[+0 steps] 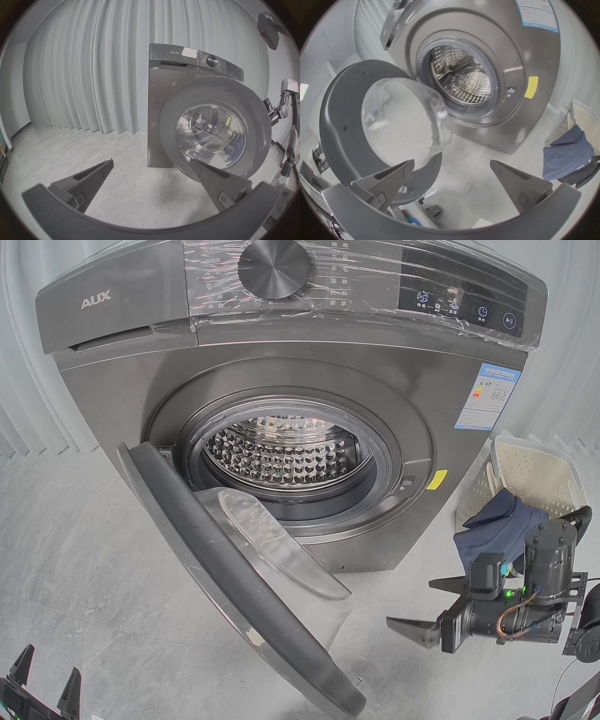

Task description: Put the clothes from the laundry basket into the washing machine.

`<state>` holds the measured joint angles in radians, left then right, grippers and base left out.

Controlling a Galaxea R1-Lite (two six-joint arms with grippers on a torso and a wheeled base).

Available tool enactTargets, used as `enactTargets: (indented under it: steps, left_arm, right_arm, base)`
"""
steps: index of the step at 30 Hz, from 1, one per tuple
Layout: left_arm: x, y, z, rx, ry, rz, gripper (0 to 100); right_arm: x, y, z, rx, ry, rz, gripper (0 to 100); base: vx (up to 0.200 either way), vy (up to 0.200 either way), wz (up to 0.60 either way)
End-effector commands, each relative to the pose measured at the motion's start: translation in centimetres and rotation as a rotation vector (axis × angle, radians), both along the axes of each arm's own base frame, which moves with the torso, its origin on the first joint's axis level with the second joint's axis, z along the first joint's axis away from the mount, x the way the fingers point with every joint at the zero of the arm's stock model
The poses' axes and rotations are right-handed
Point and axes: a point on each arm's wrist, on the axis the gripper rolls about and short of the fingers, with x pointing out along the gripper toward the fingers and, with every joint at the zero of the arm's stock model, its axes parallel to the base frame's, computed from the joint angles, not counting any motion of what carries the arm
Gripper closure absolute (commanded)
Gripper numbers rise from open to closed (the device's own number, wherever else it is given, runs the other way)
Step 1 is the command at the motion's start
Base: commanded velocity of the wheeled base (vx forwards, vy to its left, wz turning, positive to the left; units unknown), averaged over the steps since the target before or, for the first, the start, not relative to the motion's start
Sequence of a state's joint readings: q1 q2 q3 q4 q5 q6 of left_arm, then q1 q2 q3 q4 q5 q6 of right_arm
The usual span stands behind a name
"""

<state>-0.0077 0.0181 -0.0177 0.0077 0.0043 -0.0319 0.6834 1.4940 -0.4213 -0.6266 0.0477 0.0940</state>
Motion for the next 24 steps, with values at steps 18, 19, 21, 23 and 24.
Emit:
enactTargets:
  steps: [18,19,21,23,24]
  left_arm:
    - [0.0,0.0,-0.4,0.000,0.003,0.000,0]
    - [0.0,0.0,-0.4,0.000,0.003,0.000,0]
    - [0.0,0.0,-0.4,0.000,0.003,0.000,0]
    - [0.0,0.0,-0.4,0.000,0.003,0.000,0]
    - [0.0,0.0,-0.4,0.000,0.003,0.000,0]
  right_arm:
    - [5.3,4.4,-1.9,-0.038,0.025,-0.033,0]
    - [4.5,5.0,-2.2,-0.045,0.033,-0.001,0]
    - [3.6,5.5,-2.4,-0.045,0.033,0.035,0]
    - [3.1,5.8,-2.4,-0.040,0.031,0.047,0]
    - [3.1,5.8,-2.4,-0.040,0.031,0.047,0]
  base:
    - [0.000,0.000,0.00]
    - [0.000,0.000,0.00]
    - [0.000,0.000,0.00]
    - [0.000,0.000,0.00]
    - [0.000,0.000,0.00]
